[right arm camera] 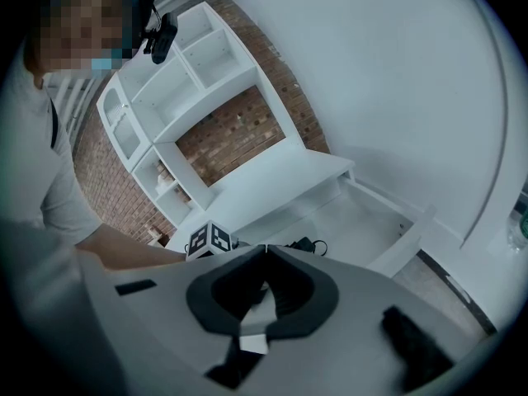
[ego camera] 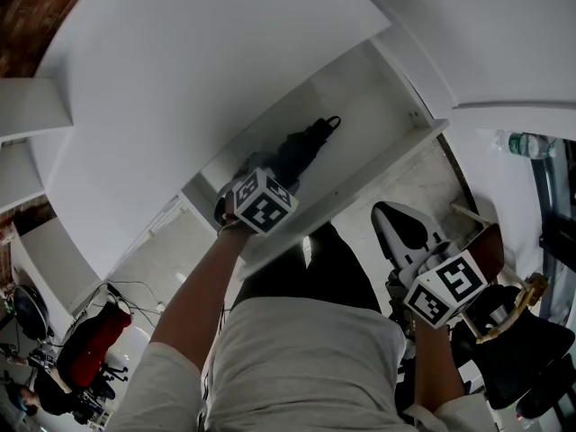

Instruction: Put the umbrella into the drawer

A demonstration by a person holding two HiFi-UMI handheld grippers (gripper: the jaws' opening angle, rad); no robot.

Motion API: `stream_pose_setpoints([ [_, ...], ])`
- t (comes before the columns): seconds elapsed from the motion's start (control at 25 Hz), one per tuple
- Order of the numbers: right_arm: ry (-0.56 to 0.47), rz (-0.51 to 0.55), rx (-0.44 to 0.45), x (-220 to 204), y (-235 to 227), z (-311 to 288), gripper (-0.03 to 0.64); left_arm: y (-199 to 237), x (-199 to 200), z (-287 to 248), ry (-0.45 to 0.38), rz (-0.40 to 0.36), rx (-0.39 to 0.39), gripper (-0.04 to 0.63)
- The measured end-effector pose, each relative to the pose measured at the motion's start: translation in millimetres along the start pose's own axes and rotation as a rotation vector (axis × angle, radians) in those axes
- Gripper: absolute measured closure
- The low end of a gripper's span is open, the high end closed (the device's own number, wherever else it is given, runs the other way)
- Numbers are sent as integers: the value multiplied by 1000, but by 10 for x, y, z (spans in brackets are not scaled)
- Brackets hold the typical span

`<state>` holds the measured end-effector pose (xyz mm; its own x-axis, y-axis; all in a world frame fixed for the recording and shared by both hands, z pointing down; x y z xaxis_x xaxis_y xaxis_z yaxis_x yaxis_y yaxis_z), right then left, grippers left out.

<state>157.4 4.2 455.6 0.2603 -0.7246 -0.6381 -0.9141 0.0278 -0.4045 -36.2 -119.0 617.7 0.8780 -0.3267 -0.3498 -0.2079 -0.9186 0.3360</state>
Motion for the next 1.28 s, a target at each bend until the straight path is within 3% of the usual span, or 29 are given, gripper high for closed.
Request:
stream_pose_setpoints([
  [1.28,-7,-38,-1,-17,-86,-16,589,82,-2,-169,42,35,-58,325],
])
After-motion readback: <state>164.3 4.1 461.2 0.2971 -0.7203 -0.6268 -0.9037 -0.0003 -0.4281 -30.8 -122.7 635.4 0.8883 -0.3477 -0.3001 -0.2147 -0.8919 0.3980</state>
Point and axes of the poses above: the fingertips, and each gripper's own axes: z backward along the fingers, y to its left, x out of its top, the point moved 9 cm from there along z, backward along the fingers, and after that the axes turned 10 degrees about -x, right-handed, at the moved point
